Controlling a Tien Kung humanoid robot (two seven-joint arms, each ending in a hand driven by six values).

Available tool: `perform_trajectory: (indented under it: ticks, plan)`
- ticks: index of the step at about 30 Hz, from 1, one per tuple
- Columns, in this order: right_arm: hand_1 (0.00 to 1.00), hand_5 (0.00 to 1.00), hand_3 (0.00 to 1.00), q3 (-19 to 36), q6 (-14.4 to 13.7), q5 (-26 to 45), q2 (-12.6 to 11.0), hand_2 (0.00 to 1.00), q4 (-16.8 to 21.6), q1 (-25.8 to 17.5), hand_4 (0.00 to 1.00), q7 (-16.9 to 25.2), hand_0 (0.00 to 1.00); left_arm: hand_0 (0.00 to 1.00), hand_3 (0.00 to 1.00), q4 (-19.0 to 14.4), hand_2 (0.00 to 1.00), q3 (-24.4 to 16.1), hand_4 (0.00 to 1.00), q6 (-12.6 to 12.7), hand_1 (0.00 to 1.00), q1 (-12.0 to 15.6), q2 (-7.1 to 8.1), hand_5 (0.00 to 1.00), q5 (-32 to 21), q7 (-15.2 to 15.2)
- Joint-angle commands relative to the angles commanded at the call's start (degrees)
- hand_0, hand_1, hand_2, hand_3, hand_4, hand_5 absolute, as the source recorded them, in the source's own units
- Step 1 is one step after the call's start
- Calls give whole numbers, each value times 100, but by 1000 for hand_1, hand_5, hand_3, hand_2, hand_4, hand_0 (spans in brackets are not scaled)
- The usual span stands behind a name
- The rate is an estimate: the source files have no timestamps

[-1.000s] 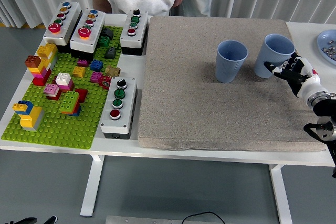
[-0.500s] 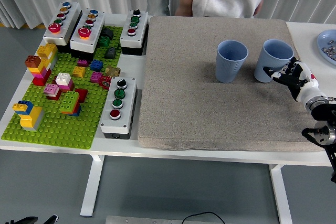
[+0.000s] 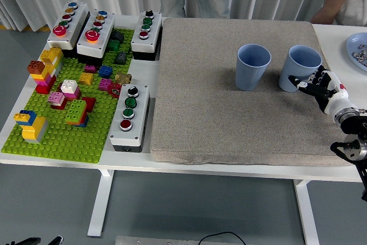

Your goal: Pick cup pour cup place

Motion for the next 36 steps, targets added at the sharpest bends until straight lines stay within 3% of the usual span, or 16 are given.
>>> perform_trajectory:
  ticks: [1, 2, 8, 9, 36]
  plan:
    - [759, 2, 685, 11, 38, -17, 1, 703, -1, -2, 631, -20, 861, 766, 665, 0, 827, 6, 528, 0, 810, 1, 2, 908, -3, 0]
    - [846, 3, 829, 15, 53, -23, 1, 880, -1, -2, 710, -28, 881, 767, 664, 0, 826, 8, 528, 0, 809, 1, 2, 909, -4, 0]
    - [846, 3, 829, 31, 161, -138, -12, 880, 13, -1, 710, -70, 881, 767, 664, 0, 826, 13, 528, 1, 809, 10, 10, 909, -2, 0]
    - [864, 88, 909, 47, 188, -181, -16, 935, 12, 2, 790, -104, 891, 765, 664, 0, 826, 10, 528, 0, 809, 14, 11, 907, 1, 2]
    - [909, 120, 998, 219, 416, -594, -111, 998, 203, -29, 825, -504, 939, 765, 664, 0, 825, -44, 529, 4, 806, 1, 19, 907, 20, 2]
